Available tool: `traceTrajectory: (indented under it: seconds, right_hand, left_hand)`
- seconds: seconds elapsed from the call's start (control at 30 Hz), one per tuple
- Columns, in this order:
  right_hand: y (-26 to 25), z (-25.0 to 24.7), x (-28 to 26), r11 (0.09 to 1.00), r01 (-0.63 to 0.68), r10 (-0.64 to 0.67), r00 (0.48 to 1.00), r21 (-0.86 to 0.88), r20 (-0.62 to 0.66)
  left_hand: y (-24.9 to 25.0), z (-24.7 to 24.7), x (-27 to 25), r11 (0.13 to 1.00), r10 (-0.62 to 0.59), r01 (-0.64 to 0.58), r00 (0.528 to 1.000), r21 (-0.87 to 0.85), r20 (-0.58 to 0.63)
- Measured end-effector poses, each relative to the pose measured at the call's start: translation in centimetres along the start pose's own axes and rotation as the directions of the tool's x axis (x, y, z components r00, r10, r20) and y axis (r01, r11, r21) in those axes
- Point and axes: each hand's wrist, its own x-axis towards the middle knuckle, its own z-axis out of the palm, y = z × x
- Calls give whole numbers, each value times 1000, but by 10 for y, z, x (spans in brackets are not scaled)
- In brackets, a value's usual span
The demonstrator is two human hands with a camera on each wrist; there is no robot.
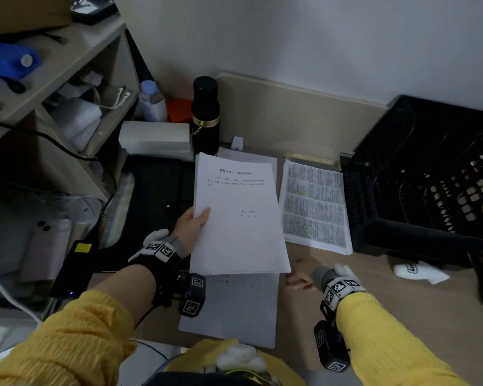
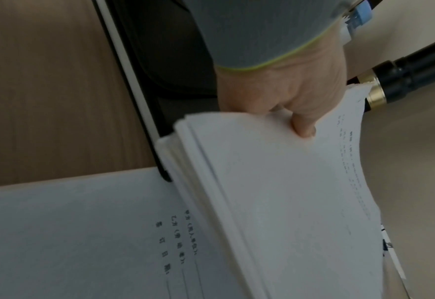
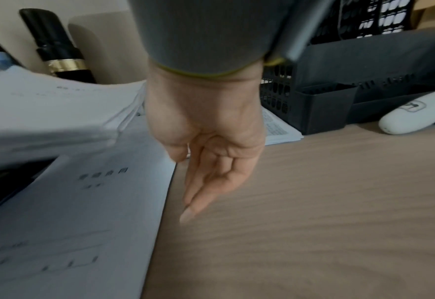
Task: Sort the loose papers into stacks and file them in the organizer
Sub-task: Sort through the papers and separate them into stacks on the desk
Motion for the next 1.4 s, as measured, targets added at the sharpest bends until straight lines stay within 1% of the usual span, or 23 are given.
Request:
traceTrajectory:
  seconds: [0.07,0.1,0.13,0.2,0.27,0.33,0.37,0.63,0.93,1.07,1.2,1.4]
  right_hand:
    - [-3,-8,1,988,91,-73,987,122,-144]
    - [-5,-11,1,975,145,-113,976,167,-186]
    - [-8,-11,2,961,190,-152,969,200,-192]
    - [-18,-8,-3,933,257,-221,962,253,-162]
    - [-25,-3,-7,899,336,-312,941,281,-129]
    - [-27,2,-2,886,386,-382,922,258,-67]
    - [-26,4,0,884,404,-401,914,235,-61]
    - [-31,8,-7,872,427,-423,903,237,-74]
    - [-33,11,-11,828,522,-501,853,205,-148]
    - [-34,10,-10,809,537,-503,843,239,-190]
    - [-34,11,-10,794,573,-536,817,202,-211]
    - [-36,10,-12,771,587,-530,806,247,-263]
  left_hand:
    - [-4,0,-1,999,-13,13,1000,33,6]
    - [-6,0,-1,998,-22,22,1000,51,5]
    - [-9,0,-1,997,-31,31,1000,66,3]
    - [-13,2,-1,994,-52,53,999,91,-9]
    - [-16,5,-2,992,-66,67,998,104,-11]
    - [-16,6,-2,991,-75,76,997,111,-9]
    - [-16,6,-2,991,-76,76,997,114,-11]
    - [-10,2,-5,991,-53,55,998,123,-20]
    - [-10,1,-4,992,-58,61,998,107,-31]
    - [-8,0,-5,994,-70,71,997,78,-19]
    - [-7,0,-5,994,-62,65,997,85,-34]
    - [-7,-2,-5,994,-64,67,997,84,-46]
